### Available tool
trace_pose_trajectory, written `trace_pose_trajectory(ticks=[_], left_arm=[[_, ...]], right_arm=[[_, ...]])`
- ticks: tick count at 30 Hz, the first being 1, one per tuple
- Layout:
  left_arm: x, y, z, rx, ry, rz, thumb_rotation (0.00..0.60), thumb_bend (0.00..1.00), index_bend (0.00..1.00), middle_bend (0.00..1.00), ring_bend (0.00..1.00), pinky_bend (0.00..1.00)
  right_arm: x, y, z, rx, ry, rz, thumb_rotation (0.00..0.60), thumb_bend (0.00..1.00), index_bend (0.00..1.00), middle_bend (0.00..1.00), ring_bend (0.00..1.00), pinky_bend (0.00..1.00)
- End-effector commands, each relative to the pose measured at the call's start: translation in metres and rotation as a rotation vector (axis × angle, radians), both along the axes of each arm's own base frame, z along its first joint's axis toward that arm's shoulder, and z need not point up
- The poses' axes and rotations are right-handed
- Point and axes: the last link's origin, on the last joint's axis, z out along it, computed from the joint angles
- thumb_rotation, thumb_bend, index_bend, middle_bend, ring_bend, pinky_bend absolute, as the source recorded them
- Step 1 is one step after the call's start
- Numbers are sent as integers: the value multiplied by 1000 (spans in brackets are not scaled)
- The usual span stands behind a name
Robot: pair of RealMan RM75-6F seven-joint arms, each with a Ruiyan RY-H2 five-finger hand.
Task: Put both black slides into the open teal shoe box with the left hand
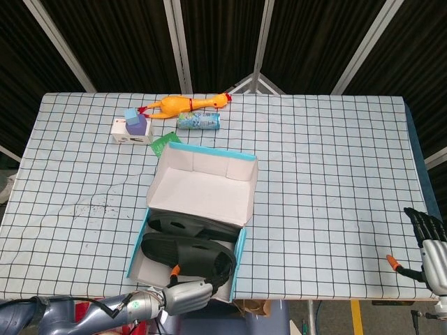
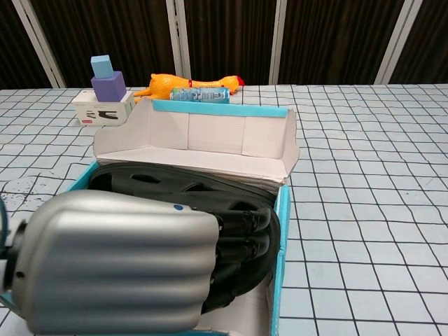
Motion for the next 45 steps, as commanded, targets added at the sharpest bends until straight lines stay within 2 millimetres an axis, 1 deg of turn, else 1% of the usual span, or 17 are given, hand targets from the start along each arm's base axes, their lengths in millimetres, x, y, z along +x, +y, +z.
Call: trace_pose_trajectory(ticks=[1,7,13,22,25,30,33,37,40,45], left_arm=[[1,2,-3,-3,9,-1,600,584,540,641,130,123],[-3,-5,-6,-16,24,0,600,584,537,641,130,123],[-5,-7,-10,-26,34,6,600,583,536,641,130,123],[-14,-11,-8,-19,52,31,600,584,525,637,130,123],[-15,-13,-7,-19,54,34,600,575,490,618,130,123],[-16,-14,-7,-14,58,32,600,505,398,547,120,122],[-15,-14,-7,-14,59,38,600,487,384,537,119,119],[-16,-15,-8,-20,73,37,600,500,388,538,119,119],[-16,-16,-9,-30,85,43,600,522,419,550,119,119],[-19,-15,-14,-39,103,53,600,525,457,580,119,119]], right_arm=[[0,0,0,0,0,0,600,247,46,90,70,40],[0,0,1,-2,-1,-1,600,247,46,90,70,40],[0,1,1,-2,-1,0,600,247,46,90,70,40],[0,1,1,-4,-2,0,600,246,46,90,70,40],[0,0,1,-3,-1,0,600,247,46,90,70,40],[0,0,1,-3,0,0,600,247,46,90,70,40],[0,1,1,-6,0,-2,600,246,46,90,70,40],[0,1,2,-6,-2,0,600,247,47,90,70,40],[0,1,2,-6,-2,1,600,247,46,90,70,40],[0,1,2,-6,-5,2,600,246,46,90,70,40]])
